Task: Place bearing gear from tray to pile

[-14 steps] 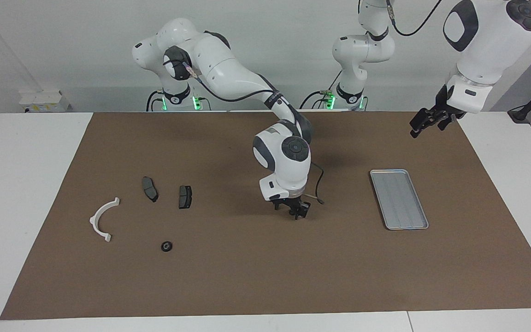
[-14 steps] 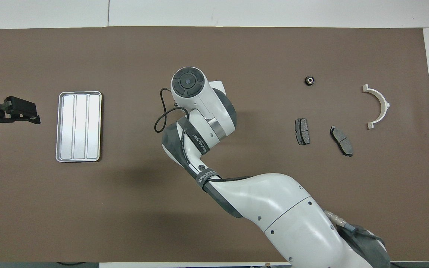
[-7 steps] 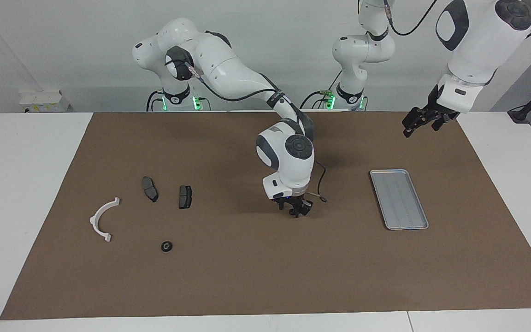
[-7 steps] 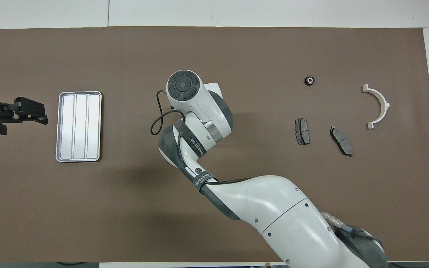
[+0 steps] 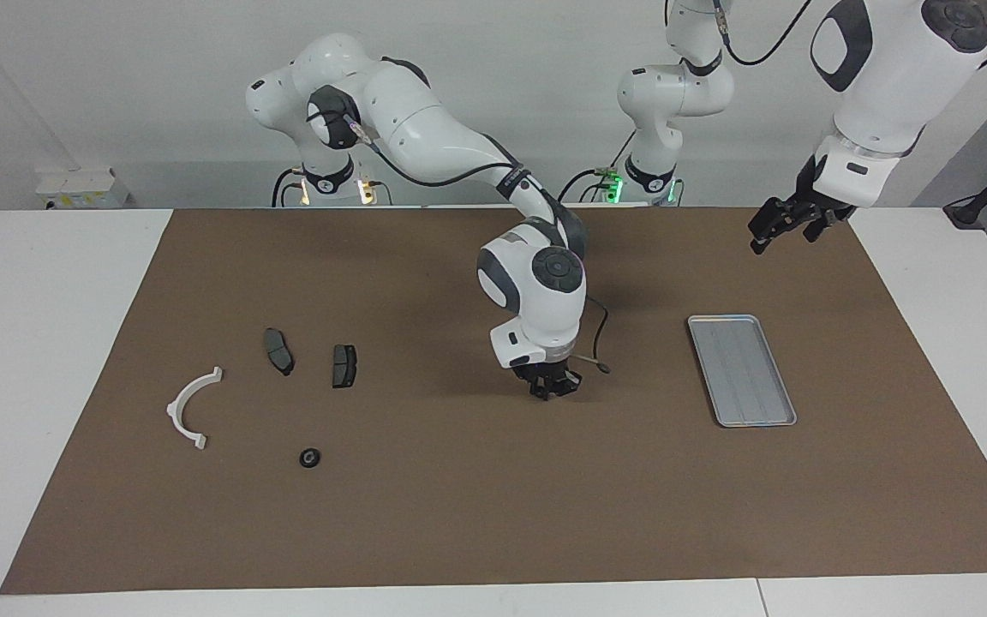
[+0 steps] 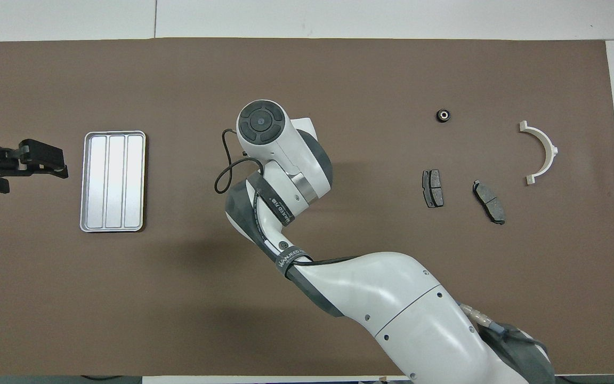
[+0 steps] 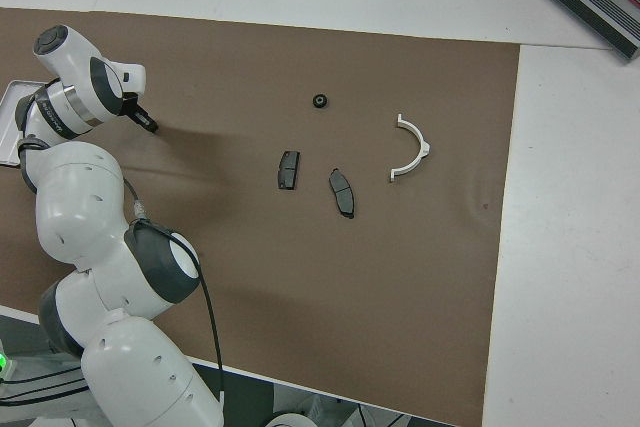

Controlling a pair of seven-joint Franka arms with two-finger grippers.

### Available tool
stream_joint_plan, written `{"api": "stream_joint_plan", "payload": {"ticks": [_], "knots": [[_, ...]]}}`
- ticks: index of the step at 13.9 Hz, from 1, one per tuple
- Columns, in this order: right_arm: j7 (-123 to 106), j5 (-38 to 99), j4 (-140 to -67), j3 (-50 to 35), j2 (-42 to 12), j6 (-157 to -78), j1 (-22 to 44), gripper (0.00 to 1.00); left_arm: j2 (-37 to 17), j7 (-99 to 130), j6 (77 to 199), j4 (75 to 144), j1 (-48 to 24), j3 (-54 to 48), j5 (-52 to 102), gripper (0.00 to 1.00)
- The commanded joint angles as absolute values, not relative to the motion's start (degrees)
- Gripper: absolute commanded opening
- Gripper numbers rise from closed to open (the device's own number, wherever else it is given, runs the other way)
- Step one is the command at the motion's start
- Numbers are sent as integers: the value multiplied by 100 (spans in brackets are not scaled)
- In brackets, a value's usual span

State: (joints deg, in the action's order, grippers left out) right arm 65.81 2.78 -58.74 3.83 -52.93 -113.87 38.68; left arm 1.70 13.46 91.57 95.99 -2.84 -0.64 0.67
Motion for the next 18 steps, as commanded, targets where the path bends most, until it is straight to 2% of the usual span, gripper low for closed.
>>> {"api": "stream_joint_plan", "payload": {"ticks": [1,7,13,18], "knots": [[6418,202,-5872,369,-5335,-11225,3762,0,281,1336,9193,9659,-316,-35,62,100],[3477,238,-5766,176,-4896,-10670,2095,0,281,1336,9193,9659,-316,-35,62,100],[918,-78,-5880,141,-4896,-10485,626,0,281,1336,9193,9659,-316,-35,62,100],[273,-307,-6117,105,-4896,-10160,88,0,281,1336,9193,9659,-316,-35,62,100]]}}
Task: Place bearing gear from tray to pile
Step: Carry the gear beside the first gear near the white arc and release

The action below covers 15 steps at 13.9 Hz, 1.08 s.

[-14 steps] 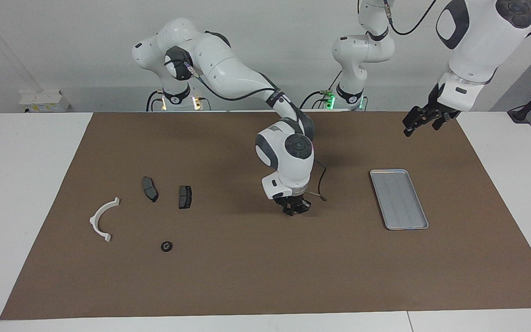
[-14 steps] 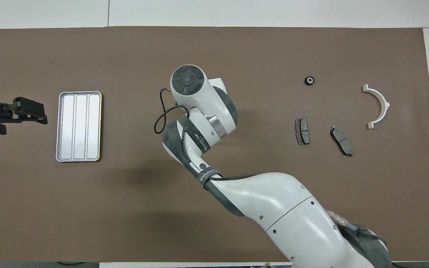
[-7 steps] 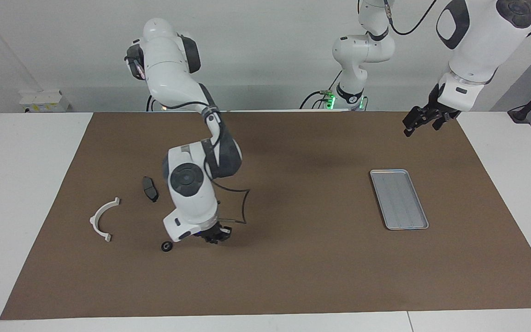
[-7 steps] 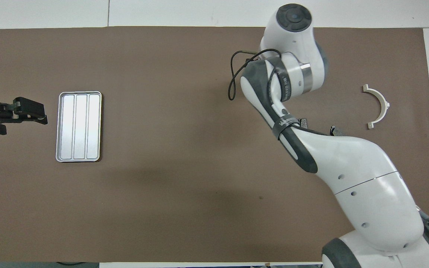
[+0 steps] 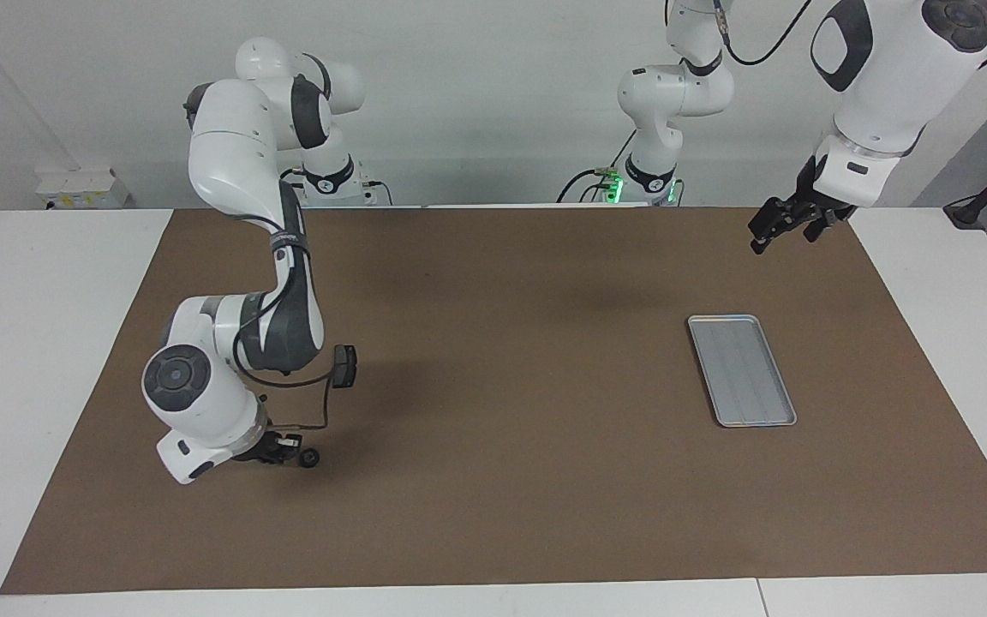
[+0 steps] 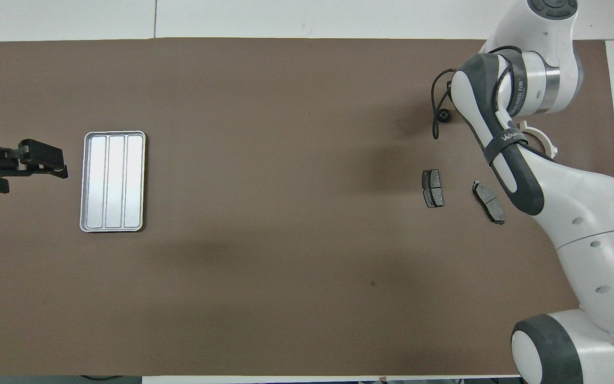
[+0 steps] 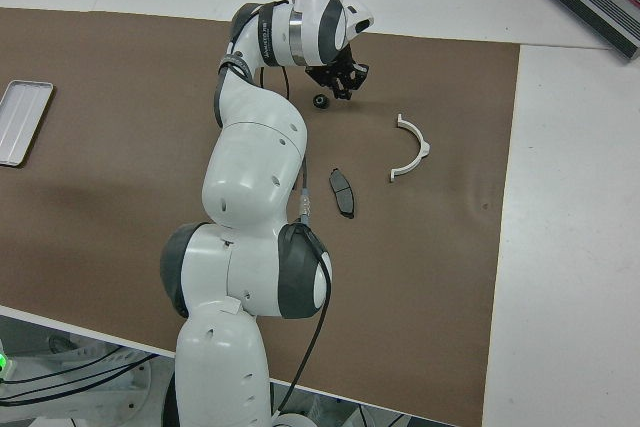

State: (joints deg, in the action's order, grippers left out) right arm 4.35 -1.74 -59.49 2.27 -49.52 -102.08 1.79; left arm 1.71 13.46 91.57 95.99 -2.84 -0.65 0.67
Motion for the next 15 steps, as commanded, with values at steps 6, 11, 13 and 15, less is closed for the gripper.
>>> {"api": "stream_joint_plan", "payload": {"ticks": [6,11,13,15], "knots": [[273,-369,-6161,88,-4939,-10204,35,0,281,1336,9193,9659,-316,-35,62,100],[272,-369,-6223,88,-5010,-10257,-44,0,281,1336,9193,9659,-316,-35,62,100],[307,-378,-6231,88,-5018,-10274,-44,0,281,1336,9193,9659,-316,-35,62,100],[343,-378,-6223,88,-5001,-10266,-18,99,281,1336,9193,9659,-316,-35,62,100]]}}
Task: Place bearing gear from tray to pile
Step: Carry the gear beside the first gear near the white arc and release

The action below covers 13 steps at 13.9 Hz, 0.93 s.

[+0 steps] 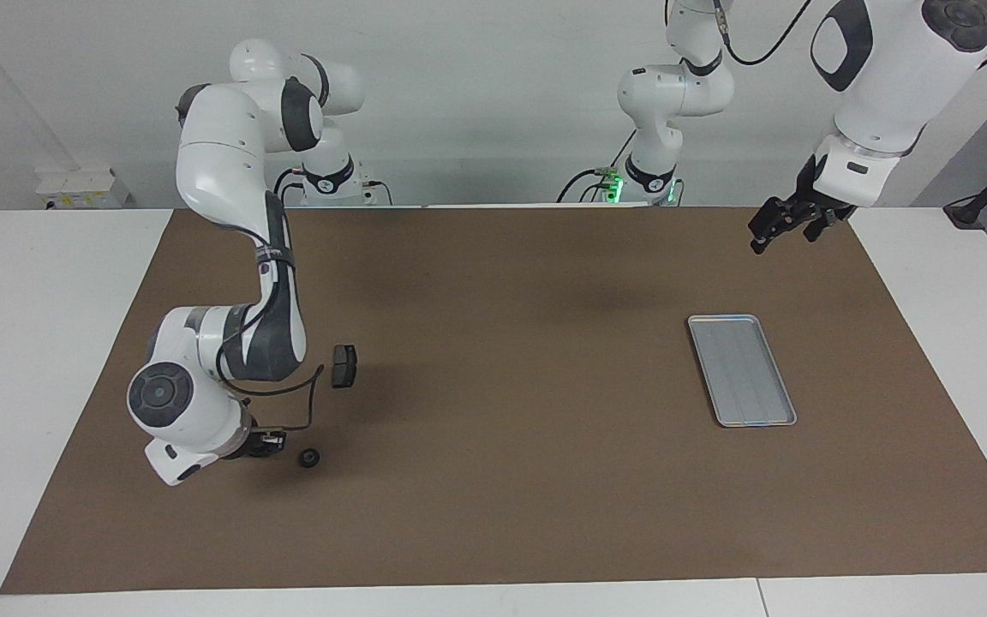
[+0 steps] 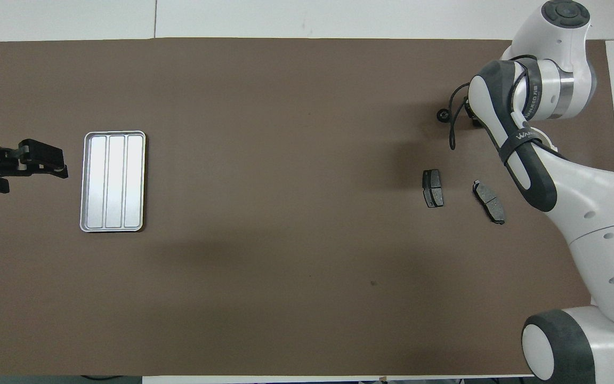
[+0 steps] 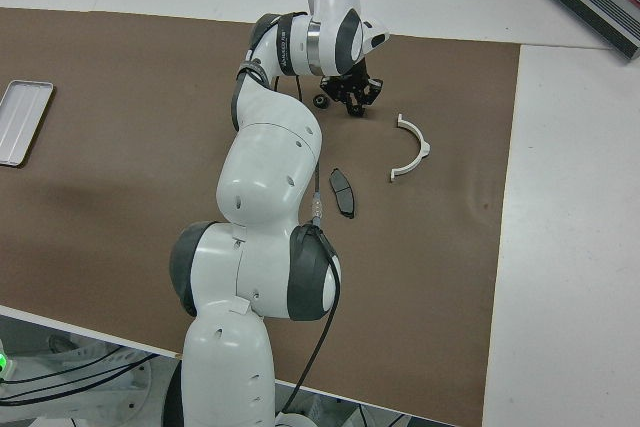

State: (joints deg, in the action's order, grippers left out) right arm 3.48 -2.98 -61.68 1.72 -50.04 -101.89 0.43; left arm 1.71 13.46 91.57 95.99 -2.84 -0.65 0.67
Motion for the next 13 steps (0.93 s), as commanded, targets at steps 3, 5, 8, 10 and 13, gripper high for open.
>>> {"api": "stream_joint_plan", "payload": {"ticks": [3,5,8,10,13], "knots": [[325,-387,-6179,88,-4739,-9881,44,100,281,1336,9193,9659,-316,-35,62,100],[308,-334,-6161,97,-4240,-9328,131,100,281,1336,9193,9659,-316,-35,62,100],[281,-290,-6152,149,-3299,-8484,220,100,281,1336,9193,9659,-316,-35,62,100],[264,-273,-6213,158,-2553,-8105,246,100,281,1336,9193,9659,-316,-35,62,100],[211,-194,-7133,167,-1165,-8086,308,100,281,1336,9193,9659,-316,-35,62,100]]}}
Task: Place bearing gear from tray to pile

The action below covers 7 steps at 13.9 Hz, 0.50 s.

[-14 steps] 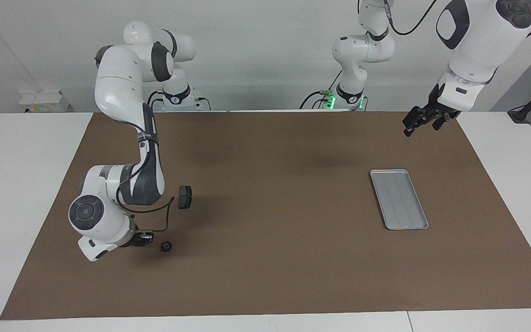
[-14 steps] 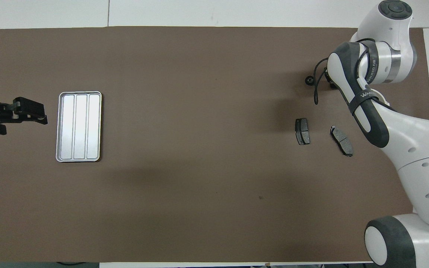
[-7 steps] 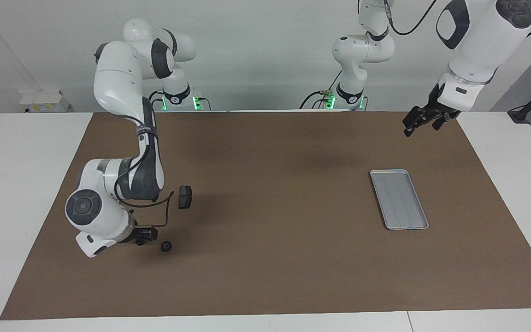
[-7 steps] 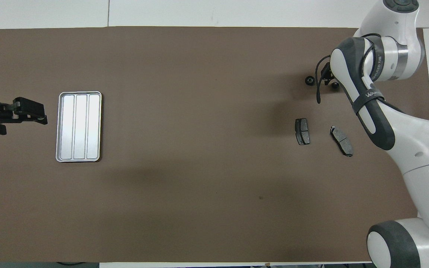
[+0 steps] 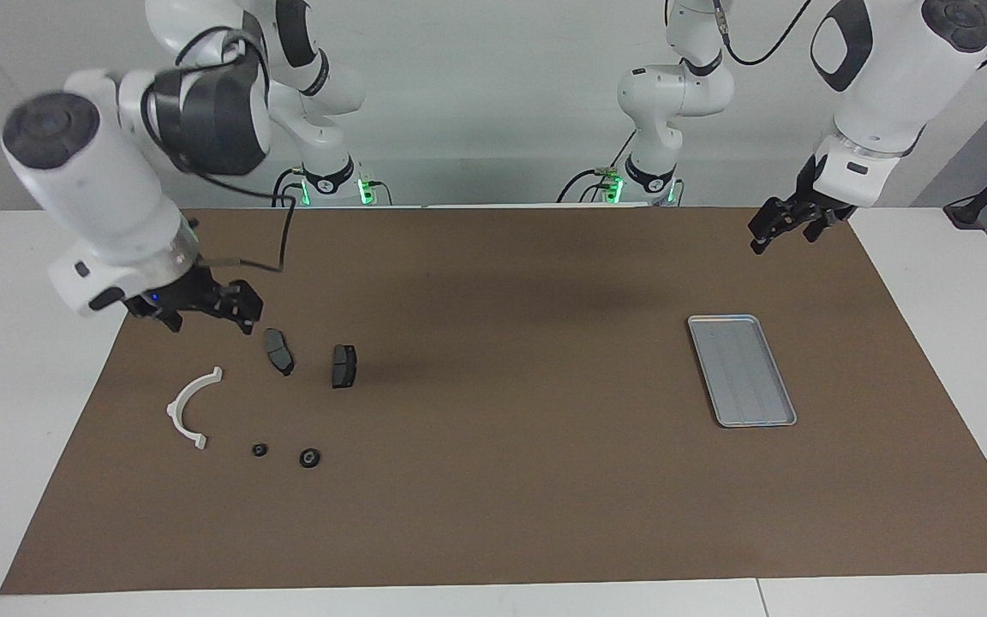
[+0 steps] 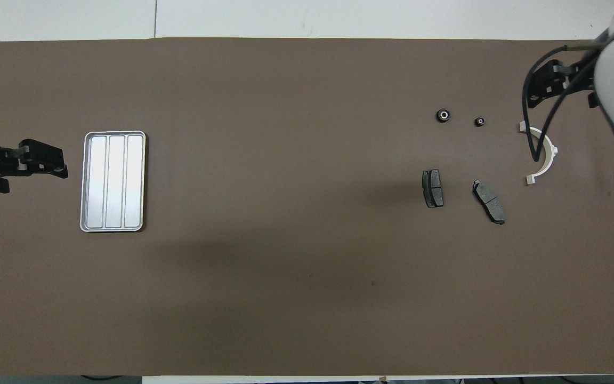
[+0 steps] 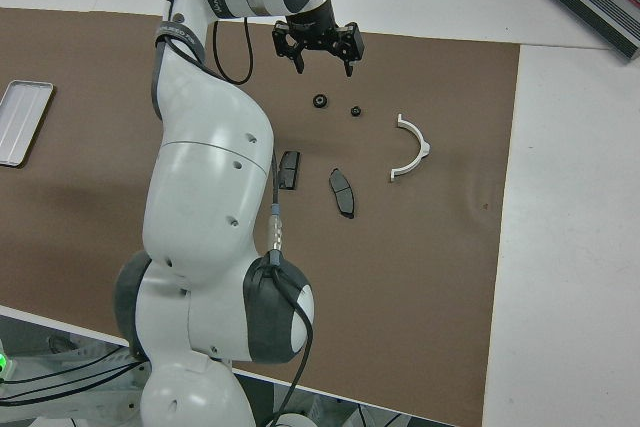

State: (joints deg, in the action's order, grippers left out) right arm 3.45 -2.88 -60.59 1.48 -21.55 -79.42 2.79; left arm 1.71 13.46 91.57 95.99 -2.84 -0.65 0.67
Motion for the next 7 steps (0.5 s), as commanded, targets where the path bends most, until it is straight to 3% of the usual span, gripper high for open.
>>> {"api": "stream_joint_plan", "payload": {"ticks": [1,3,7], "knots": [[176,42,-7476,167,-751,-8077,308,100,281,1336,9193,9659,-316,-35,62,100],[176,333,-7917,193,-222,-8077,299,100,281,1336,9193,9659,-316,-35,62,100],[150,317,-8733,255,219,-8462,316,100,281,1336,9193,9659,-316,-35,62,100]]}}
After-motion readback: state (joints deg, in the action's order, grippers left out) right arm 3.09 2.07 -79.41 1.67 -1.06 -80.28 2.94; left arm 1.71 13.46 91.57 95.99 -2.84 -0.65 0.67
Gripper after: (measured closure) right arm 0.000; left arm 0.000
